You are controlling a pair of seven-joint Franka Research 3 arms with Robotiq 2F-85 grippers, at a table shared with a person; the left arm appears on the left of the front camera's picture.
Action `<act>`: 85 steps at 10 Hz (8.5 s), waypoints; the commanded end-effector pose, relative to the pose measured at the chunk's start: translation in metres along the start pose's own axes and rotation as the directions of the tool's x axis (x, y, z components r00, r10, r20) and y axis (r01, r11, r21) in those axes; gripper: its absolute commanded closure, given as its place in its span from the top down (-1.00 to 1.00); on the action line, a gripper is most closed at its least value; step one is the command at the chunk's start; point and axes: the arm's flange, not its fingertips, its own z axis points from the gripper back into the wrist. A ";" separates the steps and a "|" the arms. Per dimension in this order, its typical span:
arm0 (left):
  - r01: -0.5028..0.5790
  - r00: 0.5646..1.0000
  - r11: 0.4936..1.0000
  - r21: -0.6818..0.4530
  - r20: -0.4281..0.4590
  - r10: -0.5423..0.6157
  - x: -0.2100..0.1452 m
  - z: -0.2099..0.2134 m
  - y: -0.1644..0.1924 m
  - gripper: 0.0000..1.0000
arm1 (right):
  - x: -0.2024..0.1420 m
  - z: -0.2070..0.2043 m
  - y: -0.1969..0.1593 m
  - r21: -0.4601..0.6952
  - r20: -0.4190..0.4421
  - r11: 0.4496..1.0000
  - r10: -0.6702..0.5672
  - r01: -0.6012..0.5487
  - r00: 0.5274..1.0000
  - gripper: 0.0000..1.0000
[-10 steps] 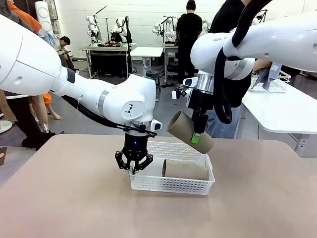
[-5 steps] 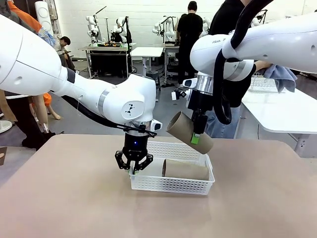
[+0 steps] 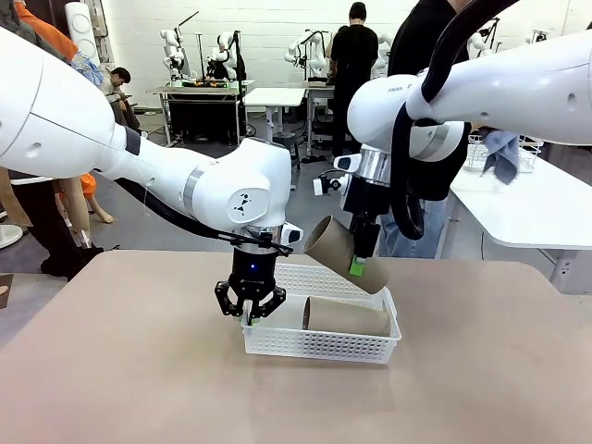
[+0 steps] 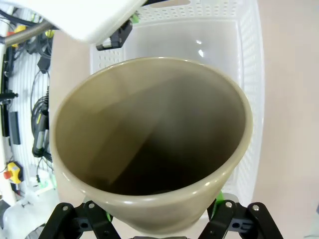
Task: Clean and organize the cups into the basket.
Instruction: Pick up the Reusable plastic cup from the right side of the table and stack it inside the Organizing basket in the center of the table.
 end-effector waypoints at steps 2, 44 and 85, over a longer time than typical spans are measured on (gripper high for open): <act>0.007 1.000 1.000 -0.002 0.005 -0.007 -0.001 0.000 0.001 -1.00 | -0.001 -0.019 -0.022 -0.004 -0.024 1.000 0.008 -0.008 1.000 0.67; 0.007 1.000 1.000 -0.002 0.005 -0.007 -0.001 0.000 0.001 -1.00 | -0.473 -0.070 0.074 -0.050 0.940 0.999 0.041 0.016 0.340 1.00; 0.007 1.000 1.000 -0.002 0.005 -0.007 -0.001 0.000 0.001 -1.00 | -0.373 -0.138 0.000 -0.039 0.906 0.994 0.079 -0.104 0.416 1.00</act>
